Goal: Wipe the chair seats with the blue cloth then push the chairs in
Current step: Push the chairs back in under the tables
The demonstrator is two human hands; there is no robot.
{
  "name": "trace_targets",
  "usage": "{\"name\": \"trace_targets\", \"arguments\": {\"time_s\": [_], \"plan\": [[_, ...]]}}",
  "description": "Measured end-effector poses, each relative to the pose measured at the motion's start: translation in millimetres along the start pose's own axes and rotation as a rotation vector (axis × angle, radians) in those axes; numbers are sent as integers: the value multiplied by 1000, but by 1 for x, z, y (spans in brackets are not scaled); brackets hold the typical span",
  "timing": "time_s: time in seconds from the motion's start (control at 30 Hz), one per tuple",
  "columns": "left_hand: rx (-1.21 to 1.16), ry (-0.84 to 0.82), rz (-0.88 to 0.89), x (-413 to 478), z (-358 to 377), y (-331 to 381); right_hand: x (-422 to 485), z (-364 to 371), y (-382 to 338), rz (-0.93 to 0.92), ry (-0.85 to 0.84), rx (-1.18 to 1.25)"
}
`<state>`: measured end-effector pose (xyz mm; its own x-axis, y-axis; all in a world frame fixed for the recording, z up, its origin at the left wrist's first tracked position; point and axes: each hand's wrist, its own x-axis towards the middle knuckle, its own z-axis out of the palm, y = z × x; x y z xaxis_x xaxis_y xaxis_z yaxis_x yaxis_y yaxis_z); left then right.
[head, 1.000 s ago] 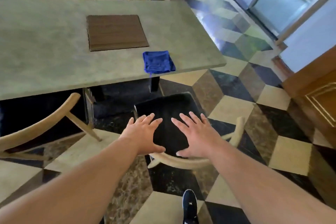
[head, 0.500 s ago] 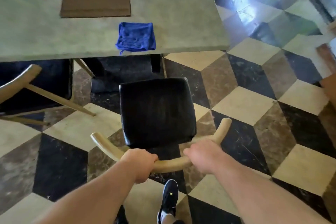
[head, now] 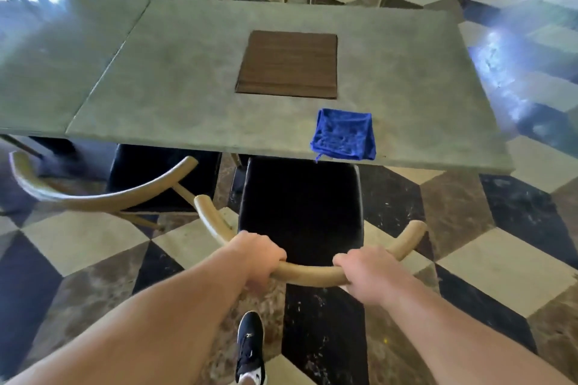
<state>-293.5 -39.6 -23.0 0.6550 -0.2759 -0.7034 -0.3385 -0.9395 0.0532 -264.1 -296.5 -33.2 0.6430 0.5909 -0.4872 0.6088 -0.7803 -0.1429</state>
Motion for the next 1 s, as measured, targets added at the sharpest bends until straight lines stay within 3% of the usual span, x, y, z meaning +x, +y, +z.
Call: {"name": "trace_targets", "arguments": {"time_s": [0.3,0.73,1.0], "plan": [[81,91,69,31,-38,-132,97,-53,-37,69,4,115],[49,135,90,58,-38,-135,119,-71,-12,104,-46,-67],[-14,202,98,79,-5,-136,143,-28,-10,132,-85,-95]]}}
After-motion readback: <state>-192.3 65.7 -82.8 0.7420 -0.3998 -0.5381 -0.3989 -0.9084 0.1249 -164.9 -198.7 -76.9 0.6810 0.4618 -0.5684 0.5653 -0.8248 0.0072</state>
